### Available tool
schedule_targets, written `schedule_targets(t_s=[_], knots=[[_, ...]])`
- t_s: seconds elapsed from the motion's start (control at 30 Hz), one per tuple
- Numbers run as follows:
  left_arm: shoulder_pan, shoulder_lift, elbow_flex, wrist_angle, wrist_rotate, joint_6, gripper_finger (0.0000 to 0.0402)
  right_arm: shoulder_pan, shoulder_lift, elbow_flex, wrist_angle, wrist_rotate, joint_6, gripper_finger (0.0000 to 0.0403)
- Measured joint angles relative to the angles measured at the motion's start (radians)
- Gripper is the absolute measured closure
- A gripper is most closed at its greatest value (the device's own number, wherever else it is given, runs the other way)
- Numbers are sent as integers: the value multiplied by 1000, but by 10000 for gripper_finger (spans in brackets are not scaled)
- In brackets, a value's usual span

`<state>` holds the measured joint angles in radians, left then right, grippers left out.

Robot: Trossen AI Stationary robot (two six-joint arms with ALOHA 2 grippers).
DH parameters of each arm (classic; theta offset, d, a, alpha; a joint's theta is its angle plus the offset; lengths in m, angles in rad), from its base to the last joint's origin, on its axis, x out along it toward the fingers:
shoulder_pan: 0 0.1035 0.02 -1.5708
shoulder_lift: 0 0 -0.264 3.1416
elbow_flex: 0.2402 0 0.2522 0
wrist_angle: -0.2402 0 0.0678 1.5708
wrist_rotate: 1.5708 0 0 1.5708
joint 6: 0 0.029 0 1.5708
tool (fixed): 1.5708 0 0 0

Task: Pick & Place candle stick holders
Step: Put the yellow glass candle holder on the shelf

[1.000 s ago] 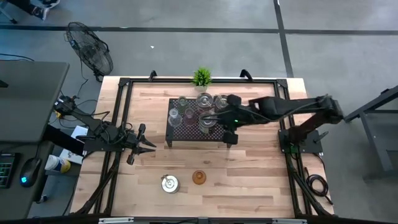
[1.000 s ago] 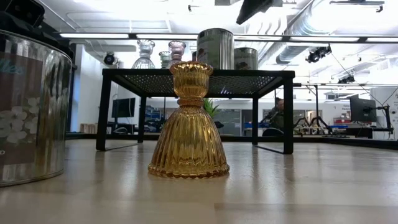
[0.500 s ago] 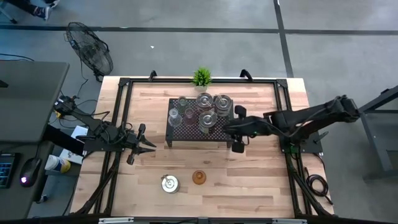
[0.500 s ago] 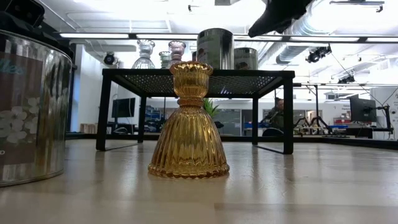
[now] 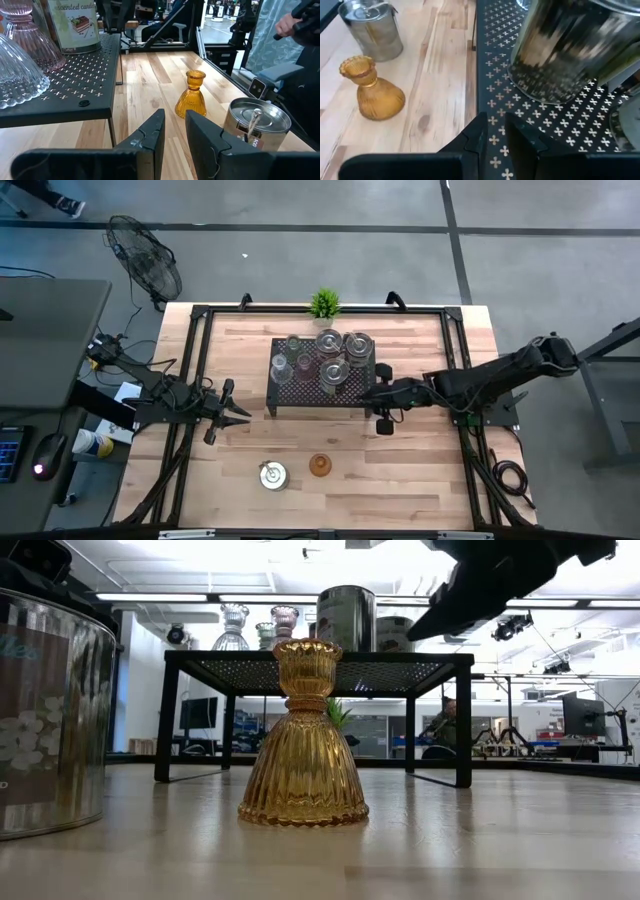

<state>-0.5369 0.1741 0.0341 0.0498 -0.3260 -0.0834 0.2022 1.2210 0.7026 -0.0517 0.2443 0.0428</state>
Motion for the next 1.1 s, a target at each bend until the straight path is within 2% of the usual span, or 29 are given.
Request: schedule_targets(t_s=[0.1, 0.33, 0.57, 0.8, 1.1], knots=[[0, 0, 0, 0, 0, 0, 328, 16, 0, -7, 5, -18, -22, 344], [0, 0, 0, 0, 0, 0, 328, 87, 0, -6, 16, -148, -119, 344], [0, 0, 0, 0, 0, 0, 328, 170, 4, 46, 2, -169, -122, 344], [0, 0, 0, 0, 0, 0, 328, 259, 100, 116, -35, -89, -100, 332], [0, 0, 0, 0, 0, 0, 328, 339, 248, 118, -23, 21, 86, 256]])
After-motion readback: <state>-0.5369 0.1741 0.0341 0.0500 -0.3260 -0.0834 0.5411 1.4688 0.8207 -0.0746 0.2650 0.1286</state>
